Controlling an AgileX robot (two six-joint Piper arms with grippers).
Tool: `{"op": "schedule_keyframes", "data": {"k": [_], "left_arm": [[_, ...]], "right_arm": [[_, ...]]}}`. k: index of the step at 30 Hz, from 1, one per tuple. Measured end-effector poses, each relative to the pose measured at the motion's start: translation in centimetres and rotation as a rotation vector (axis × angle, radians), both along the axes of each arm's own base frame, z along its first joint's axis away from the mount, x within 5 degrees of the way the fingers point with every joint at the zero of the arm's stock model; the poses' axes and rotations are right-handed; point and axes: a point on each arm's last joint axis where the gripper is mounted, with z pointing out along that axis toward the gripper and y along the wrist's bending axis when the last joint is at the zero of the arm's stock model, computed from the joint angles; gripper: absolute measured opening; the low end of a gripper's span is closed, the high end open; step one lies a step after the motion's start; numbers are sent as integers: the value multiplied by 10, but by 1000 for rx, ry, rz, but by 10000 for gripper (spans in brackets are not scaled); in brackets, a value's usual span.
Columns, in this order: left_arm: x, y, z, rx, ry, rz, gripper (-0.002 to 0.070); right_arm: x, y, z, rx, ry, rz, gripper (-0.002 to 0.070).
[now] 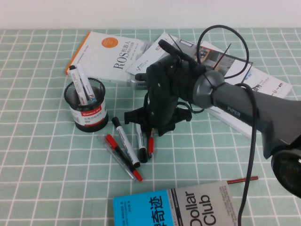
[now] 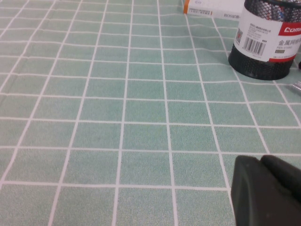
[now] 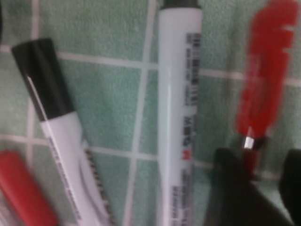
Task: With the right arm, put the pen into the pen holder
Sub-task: Pick up the pen on the table
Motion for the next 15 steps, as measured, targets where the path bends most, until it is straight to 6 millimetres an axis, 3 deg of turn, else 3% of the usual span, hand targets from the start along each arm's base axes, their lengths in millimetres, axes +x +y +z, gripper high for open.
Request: {"op": "schedule_keyframes", "data": {"k": [5, 11, 15], "left_arm": [[0, 0, 0, 0, 0, 0, -6], [0, 0, 0, 0, 0, 0, -6], [0, 0, 0, 0, 0, 0, -6]], "right_arm": [[0, -2, 0, -29, 1, 37, 71], [-3, -4, 0, -62, 23, 98, 72], [-10, -10, 17, -79, 32, 134, 71]]}}
